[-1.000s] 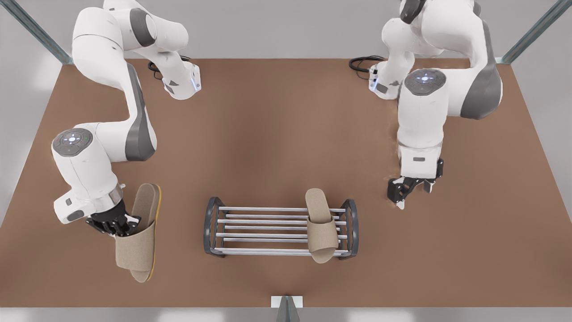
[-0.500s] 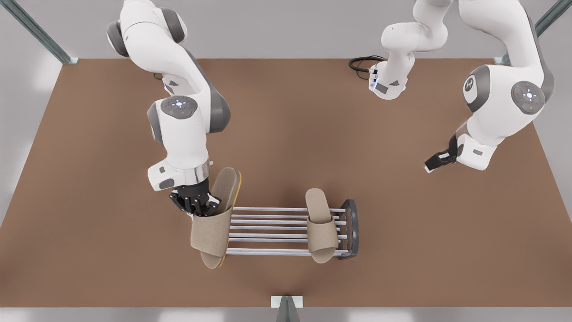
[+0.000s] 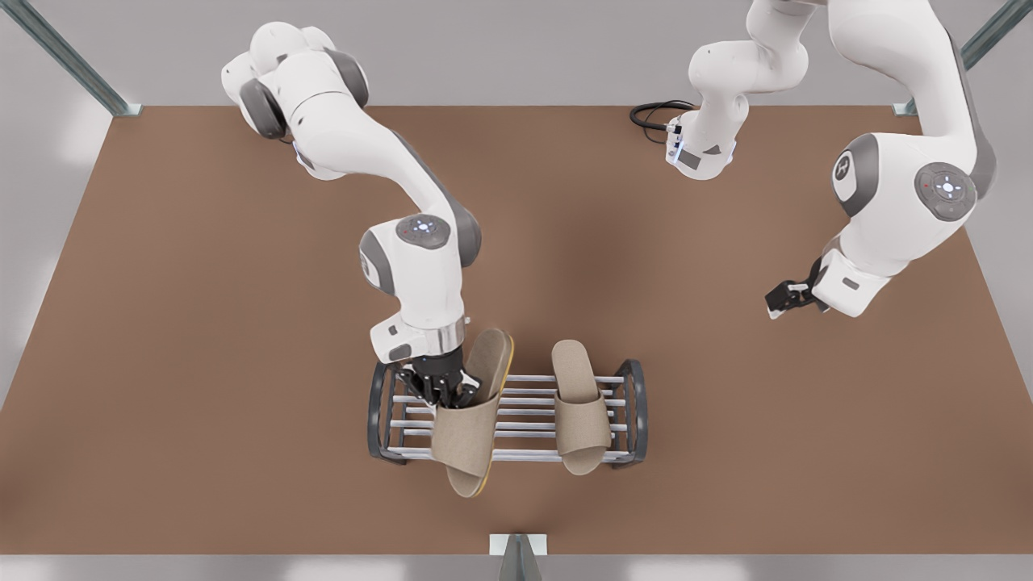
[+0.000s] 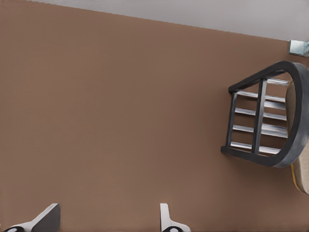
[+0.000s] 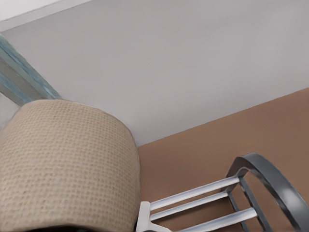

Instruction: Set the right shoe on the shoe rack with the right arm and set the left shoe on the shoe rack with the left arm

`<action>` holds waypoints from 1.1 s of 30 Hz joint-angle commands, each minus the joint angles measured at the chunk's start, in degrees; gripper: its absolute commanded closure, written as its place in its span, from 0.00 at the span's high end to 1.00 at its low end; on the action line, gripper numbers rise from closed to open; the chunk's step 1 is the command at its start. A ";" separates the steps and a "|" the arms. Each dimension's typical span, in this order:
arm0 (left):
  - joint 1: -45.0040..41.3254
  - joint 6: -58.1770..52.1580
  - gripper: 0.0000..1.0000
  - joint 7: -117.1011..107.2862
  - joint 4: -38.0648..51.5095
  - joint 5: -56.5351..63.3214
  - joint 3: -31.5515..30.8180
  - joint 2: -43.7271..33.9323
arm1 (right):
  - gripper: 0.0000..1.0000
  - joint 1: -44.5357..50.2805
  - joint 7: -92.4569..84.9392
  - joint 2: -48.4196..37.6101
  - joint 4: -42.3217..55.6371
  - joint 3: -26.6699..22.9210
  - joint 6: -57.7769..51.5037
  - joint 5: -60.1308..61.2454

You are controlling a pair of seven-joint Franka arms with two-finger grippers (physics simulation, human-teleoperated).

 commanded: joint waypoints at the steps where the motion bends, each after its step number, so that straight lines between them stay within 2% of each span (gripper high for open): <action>1: 0.67 0.24 1.00 9.31 0.03 0.45 -0.02 -0.04 | 0.21 -0.22 -9.66 0.25 -0.49 -0.01 1.69 -0.35; 6: 0.67 0.24 1.00 9.31 -0.06 0.45 -0.02 -0.04 | 0.21 -0.13 -14.24 -0.36 -3.31 0.07 1.34 0.00; 9: 0.67 0.32 1.00 9.31 -0.06 0.54 -0.02 0.04 | 0.21 -0.04 -20.39 -3.18 -9.20 0.16 1.34 0.00; 17: 0.67 0.67 1.00 9.31 -0.06 0.98 -0.02 0.40 | 0.21 0.40 -21.00 -4.49 -16.31 0.25 1.69 -0.35; 19: 0.76 0.67 1.00 9.31 -0.06 0.98 -0.02 0.40 | 0.21 0.49 -20.83 -4.76 -18.69 0.25 4.76 -0.71; 24: 0.85 1.11 1.00 9.31 0.03 0.98 -0.02 0.75 | 0.21 1.19 -20.30 -4.58 -18.78 0.25 4.85 -2.02; 25: 0.76 1.11 1.00 9.31 0.03 0.98 -0.02 0.75 | 1.00 1.19 -20.21 -4.58 -18.78 0.16 4.94 -2.11; 33: 0.67 1.03 1.00 9.31 0.11 1.50 -0.19 0.75 | 1.00 1.28 -19.95 -4.49 -19.21 0.07 4.85 -3.25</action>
